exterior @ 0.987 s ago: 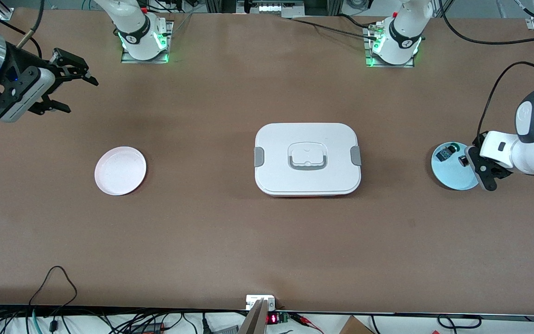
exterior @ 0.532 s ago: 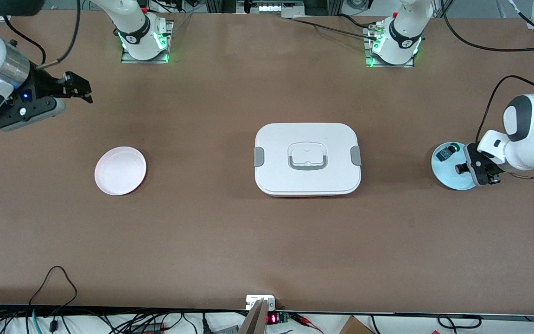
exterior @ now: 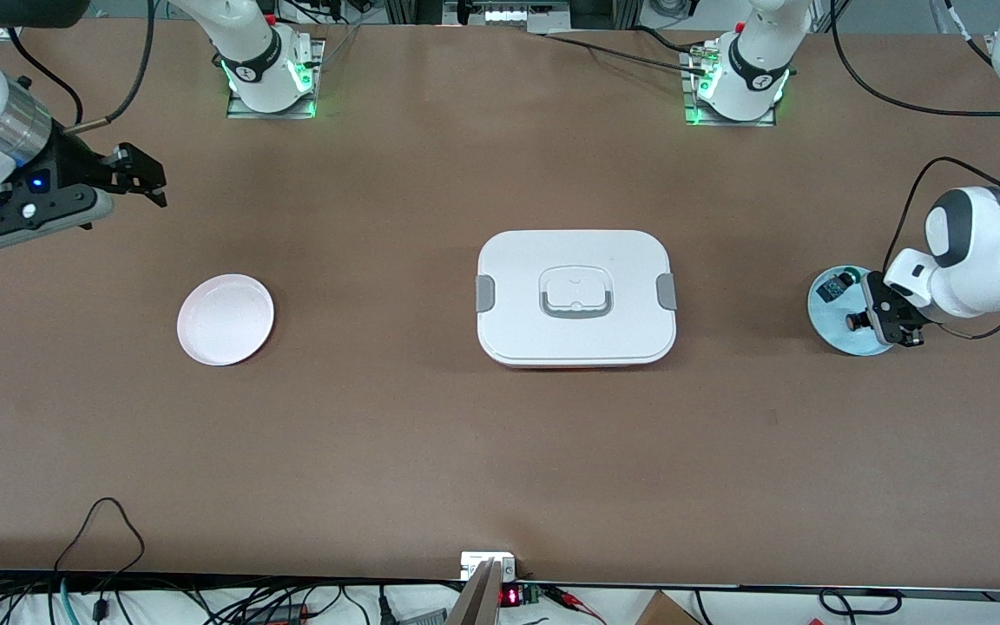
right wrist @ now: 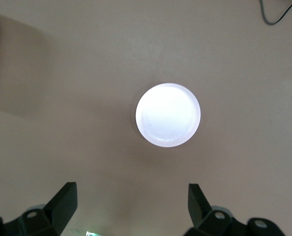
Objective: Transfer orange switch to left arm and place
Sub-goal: 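Lower the switch into the blue dish and open the left gripper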
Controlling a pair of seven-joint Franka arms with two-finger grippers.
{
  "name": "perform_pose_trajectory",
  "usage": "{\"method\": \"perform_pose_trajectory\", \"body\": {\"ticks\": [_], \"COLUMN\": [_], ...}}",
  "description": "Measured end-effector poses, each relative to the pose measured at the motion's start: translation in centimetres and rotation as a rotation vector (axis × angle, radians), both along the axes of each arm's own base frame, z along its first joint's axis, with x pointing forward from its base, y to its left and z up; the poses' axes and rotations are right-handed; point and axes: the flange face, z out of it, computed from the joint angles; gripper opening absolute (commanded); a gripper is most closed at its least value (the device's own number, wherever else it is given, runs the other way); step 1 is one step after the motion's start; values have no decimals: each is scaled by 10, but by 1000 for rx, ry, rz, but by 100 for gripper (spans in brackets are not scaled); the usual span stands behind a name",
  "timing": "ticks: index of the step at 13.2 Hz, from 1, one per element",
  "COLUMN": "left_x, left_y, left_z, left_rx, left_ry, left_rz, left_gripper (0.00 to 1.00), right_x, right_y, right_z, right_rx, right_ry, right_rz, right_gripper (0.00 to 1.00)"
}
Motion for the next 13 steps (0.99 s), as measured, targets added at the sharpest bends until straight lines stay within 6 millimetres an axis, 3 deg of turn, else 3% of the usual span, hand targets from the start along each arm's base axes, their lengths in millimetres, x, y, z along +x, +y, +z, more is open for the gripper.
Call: {"method": "perform_pose_trajectory", "body": {"ticks": [1,2,3,4,10,13], "left_x": [-1,-1,0,1,7,21], "left_y": [1,1,1,1,3,-6], "left_z": [-6,-10,-10,-9,1,52], "left_rx": [-6,-10,-10,-10,-13,10], "left_ry": [-2,-4,-10,-13,-5,85], "left_rz": [2,3,2,1,-29,-39], "left_gripper": [16,24,56,98,100,100], "right_x": [1,1,1,2,14,21], "right_y": [0,0,0,0,-1,-1], "right_z": [5,6,6,5,-10,-20], "right_rx": [1,2,1,1,-5,-8], "right_ry": [-9,-13,-12,-10,-8,-6], "right_rz": [0,0,0,-1,-7,-10], "right_gripper": [100,100,100,100,100,100]}}
